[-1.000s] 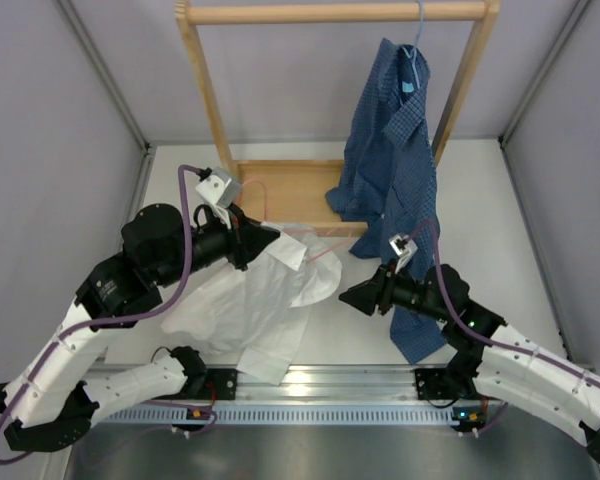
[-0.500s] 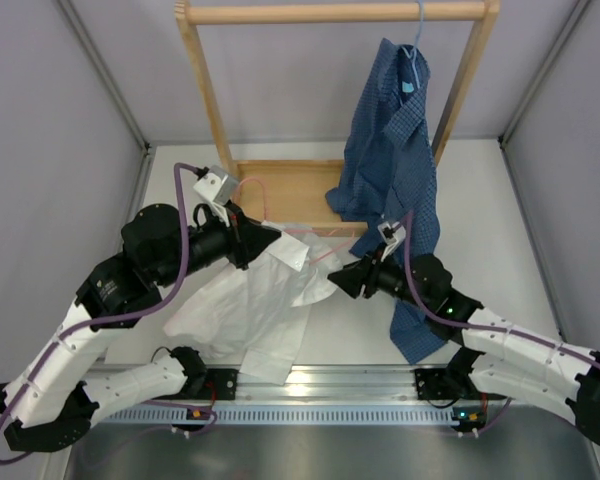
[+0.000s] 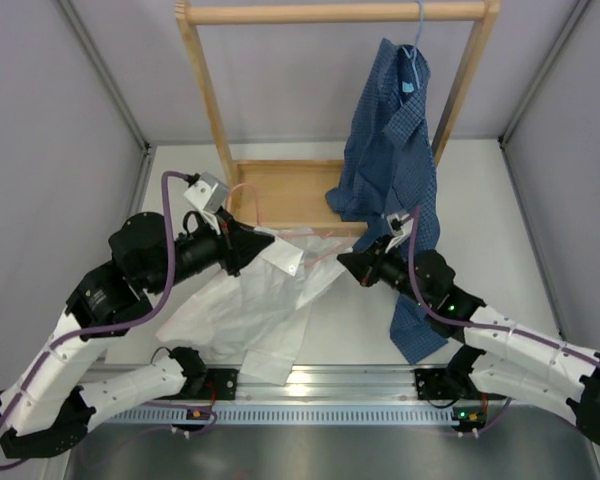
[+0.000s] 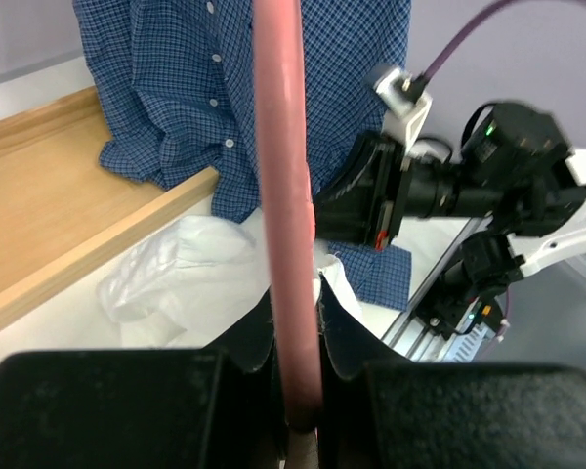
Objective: Place the shirt on the hanger
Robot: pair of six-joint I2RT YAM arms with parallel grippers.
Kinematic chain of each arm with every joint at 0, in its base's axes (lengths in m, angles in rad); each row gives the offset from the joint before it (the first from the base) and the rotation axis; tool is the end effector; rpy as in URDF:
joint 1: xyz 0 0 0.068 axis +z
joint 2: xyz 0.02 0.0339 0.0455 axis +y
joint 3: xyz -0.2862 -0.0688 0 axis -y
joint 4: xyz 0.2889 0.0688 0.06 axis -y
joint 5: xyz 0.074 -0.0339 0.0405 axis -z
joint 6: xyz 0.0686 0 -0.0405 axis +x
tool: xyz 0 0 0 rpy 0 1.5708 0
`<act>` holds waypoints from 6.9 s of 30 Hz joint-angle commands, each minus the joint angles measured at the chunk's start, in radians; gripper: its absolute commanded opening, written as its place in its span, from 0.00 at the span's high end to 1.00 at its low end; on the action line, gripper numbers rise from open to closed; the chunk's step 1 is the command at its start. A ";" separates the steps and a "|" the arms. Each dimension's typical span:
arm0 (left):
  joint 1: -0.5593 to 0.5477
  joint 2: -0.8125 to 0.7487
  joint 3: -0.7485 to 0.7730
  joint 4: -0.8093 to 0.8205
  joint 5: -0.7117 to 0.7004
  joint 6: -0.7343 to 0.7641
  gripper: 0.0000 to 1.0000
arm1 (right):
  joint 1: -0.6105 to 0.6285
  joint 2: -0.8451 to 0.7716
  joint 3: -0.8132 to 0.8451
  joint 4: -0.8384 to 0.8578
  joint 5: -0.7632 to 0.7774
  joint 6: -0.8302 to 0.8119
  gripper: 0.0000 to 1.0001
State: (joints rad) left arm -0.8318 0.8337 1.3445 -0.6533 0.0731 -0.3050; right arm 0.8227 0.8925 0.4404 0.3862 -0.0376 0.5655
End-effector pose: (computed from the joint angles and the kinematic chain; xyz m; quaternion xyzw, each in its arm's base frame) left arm 0.1251 -0.1448 0.4988 0.2197 0.7229 -0.3756 0.5368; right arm 0.1809 0.1987 0.2547 -0.1063 0.7222 0.4477 0.5164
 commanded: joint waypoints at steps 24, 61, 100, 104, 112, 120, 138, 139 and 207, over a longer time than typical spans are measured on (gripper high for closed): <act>0.002 0.008 0.028 0.047 -0.305 0.007 1.00 | 0.102 -0.012 0.518 -0.389 -0.336 -0.162 1.00; -0.006 0.176 -0.257 0.483 0.993 0.185 1.00 | 0.286 -0.202 0.707 -0.816 -0.231 -0.325 0.46; -0.020 0.044 -0.062 0.193 -0.158 0.187 0.02 | 0.286 -0.115 0.664 -0.599 0.102 -0.322 1.00; -0.020 -0.135 -0.135 0.159 -0.510 0.017 0.02 | 0.285 -0.078 0.748 -0.687 0.253 -0.319 1.00; -0.020 -0.396 -0.427 0.158 -0.587 -0.160 0.02 | 0.286 -0.018 0.909 -0.776 0.277 -0.342 1.00; -0.020 -0.332 -0.527 0.280 -0.501 -0.117 0.02 | 0.285 -0.001 1.006 -0.869 0.248 -0.362 1.00; 0.513 0.028 -0.456 0.253 -0.677 -0.292 1.00 | 0.286 -0.055 0.937 -0.871 0.419 -0.317 1.00; 0.551 0.030 -0.450 0.256 -0.620 -0.298 1.00 | 0.285 -0.058 0.934 -0.871 0.429 -0.317 1.00; 0.188 0.343 0.068 0.043 1.004 0.506 0.23 | 0.285 -0.038 0.959 -0.966 -0.056 -0.493 1.00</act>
State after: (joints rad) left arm -0.6441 1.1465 1.3720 -0.5304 1.0737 0.1238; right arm 1.1034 0.8639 1.3682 -0.5945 -0.0830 0.1013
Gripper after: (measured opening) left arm 0.749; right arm 0.017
